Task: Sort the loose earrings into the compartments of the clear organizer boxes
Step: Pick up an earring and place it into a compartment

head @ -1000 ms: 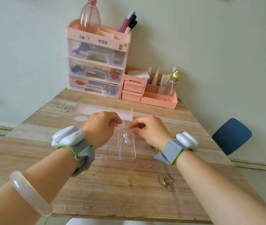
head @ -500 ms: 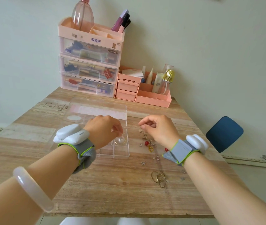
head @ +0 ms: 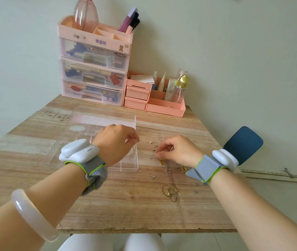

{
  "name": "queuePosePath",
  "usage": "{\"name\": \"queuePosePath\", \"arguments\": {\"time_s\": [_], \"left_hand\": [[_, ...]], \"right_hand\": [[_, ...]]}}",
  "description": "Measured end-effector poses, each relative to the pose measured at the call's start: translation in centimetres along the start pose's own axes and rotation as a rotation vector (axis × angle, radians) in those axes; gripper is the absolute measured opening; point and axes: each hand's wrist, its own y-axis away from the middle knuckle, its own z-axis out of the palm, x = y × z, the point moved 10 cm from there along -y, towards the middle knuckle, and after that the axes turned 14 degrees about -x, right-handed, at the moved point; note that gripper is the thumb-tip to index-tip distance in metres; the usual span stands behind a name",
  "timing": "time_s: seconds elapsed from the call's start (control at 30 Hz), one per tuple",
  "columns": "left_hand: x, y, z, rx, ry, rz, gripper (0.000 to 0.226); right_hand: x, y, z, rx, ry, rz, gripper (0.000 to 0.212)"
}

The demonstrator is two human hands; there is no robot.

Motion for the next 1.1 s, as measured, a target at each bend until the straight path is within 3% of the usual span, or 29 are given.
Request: {"name": "queuePosePath", "arguments": {"time_s": [0.3, 0.53, 0.7, 1.03, 1.1], "left_hand": [[0.7, 0.5, 0.1, 0.03, 0.057, 0.017, 0.015], [1.5, 0.6, 0.1, 0.069, 0.162, 0.025, 0.014], [1.6, 0.2, 1.1, -0.002, 0.283, 0.014, 0.023], [2.3, 0.6, 1.0, 0.077, 0.441, 0.028, 0.006], [2.7, 0.5, 1.2, 0.067, 0.457, 0.026, 0.005]], "right_hand": [[0.1, 0.1, -0.3, 0.053, -0.008, 0.024, 0.015], [0.1, 1.0, -1.3, 0.093, -0.595, -0.057, 0.009], [0.0, 0.9, -0.5, 0.047, -0.751, -0.062, 0.005], [0.0, 1.5, -0.2, -0.005, -0.708, -0.093, 0.009], [0.9, 2.2, -1.6, 0.084, -0.607, -0.096, 0.012]]}}
